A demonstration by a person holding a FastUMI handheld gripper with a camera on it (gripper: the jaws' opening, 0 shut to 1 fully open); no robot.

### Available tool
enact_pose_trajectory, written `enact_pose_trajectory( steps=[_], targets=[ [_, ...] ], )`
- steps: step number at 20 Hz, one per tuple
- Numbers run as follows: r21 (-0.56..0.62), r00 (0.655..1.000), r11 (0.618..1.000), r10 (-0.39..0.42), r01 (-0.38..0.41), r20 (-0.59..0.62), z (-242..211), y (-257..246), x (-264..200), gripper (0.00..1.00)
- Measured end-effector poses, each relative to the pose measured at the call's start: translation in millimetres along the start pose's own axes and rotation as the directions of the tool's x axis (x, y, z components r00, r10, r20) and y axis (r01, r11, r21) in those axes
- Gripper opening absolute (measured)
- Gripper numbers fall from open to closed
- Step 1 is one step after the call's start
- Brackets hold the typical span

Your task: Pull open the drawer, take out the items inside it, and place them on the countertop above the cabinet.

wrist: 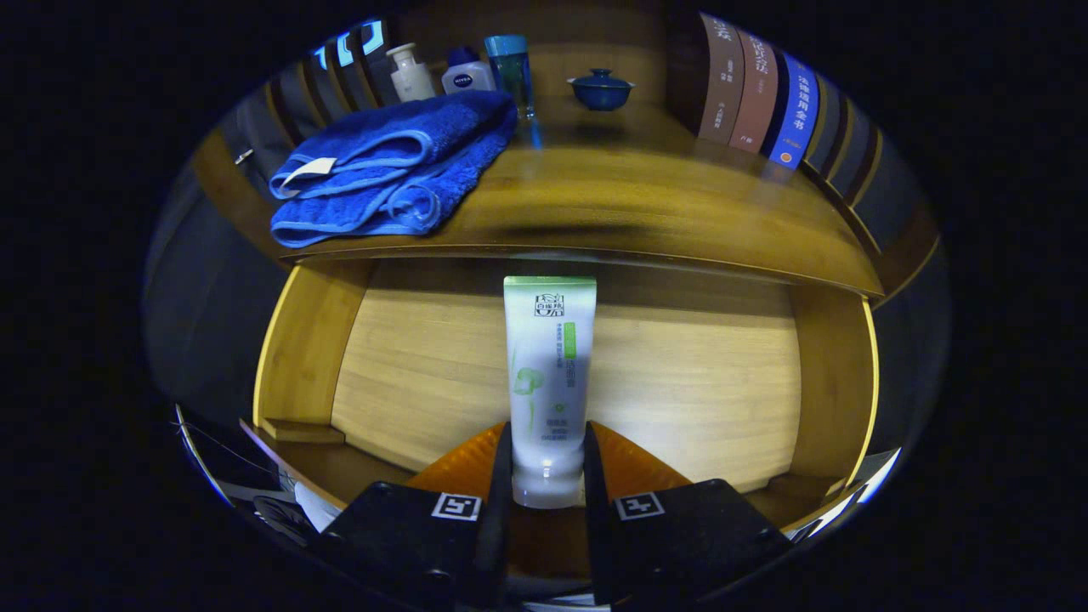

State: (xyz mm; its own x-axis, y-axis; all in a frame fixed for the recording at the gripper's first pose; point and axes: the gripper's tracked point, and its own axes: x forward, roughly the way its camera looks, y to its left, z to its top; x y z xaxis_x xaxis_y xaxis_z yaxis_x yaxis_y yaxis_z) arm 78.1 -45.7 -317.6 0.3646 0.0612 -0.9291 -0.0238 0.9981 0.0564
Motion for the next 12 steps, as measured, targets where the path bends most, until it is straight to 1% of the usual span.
enact_pose_trajectory(
  steps=[3, 6, 9, 12],
  targets=[
    [0.014, 0.999, 1.000, 0.010, -0.011, 0.039, -1.6, 1.6, -17.3, 0.42],
    [0.018, 0.992, 1.000, 0.011, -0.014, 0.126, 15.2, 4.5, -44.2, 0.42],
    [0.021, 0.973, 1.000, -0.005, 0.000, 0.232, 55.8, 4.1, -65.7, 0.42],
    [0.038, 0.958, 0.999, -0.008, -0.003, 0.286, 105.0, 1.4, -73.9, 0.42]
  ],
)
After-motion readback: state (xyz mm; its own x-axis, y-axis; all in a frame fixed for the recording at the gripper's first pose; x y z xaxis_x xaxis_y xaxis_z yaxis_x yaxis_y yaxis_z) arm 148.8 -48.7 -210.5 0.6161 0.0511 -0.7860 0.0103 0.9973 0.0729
